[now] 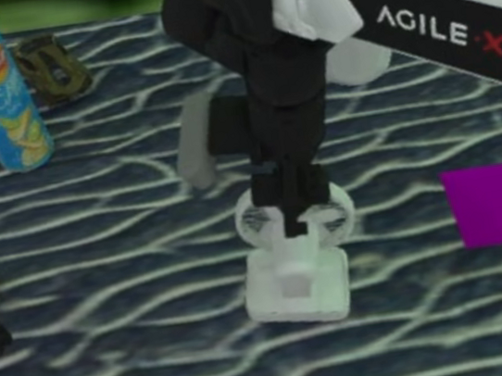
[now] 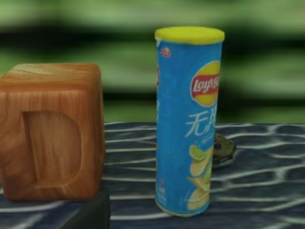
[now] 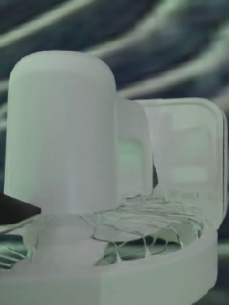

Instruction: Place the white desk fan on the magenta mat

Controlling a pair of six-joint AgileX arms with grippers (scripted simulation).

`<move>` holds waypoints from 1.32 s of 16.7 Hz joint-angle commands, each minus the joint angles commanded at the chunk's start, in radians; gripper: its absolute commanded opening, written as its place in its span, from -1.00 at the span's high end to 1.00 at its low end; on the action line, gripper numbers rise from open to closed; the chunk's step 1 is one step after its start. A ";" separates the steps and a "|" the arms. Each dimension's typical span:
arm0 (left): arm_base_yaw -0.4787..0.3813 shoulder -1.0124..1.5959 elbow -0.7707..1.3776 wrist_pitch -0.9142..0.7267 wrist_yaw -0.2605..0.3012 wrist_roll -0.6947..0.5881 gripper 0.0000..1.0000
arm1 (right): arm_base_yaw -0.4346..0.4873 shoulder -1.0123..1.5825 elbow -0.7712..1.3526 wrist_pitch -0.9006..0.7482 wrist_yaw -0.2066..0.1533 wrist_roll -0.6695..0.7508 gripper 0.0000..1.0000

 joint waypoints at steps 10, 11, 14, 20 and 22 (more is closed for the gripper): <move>0.000 0.000 0.000 0.000 0.000 0.000 -1.00 | 0.007 0.056 0.292 -0.236 0.001 -0.001 1.00; 0.000 0.000 0.000 0.000 0.000 0.000 -1.00 | 0.007 0.056 0.292 -0.236 0.001 -0.001 1.00; 0.000 0.000 0.000 0.000 0.000 0.000 -1.00 | 0.002 0.051 0.290 -0.233 0.000 0.001 1.00; 0.000 0.000 0.000 0.000 0.000 0.000 -1.00 | -0.042 0.002 0.242 -0.207 -0.005 0.218 1.00; 0.000 0.000 0.000 0.000 0.000 0.000 -1.00 | -0.074 -0.029 0.210 -0.190 -0.007 0.374 1.00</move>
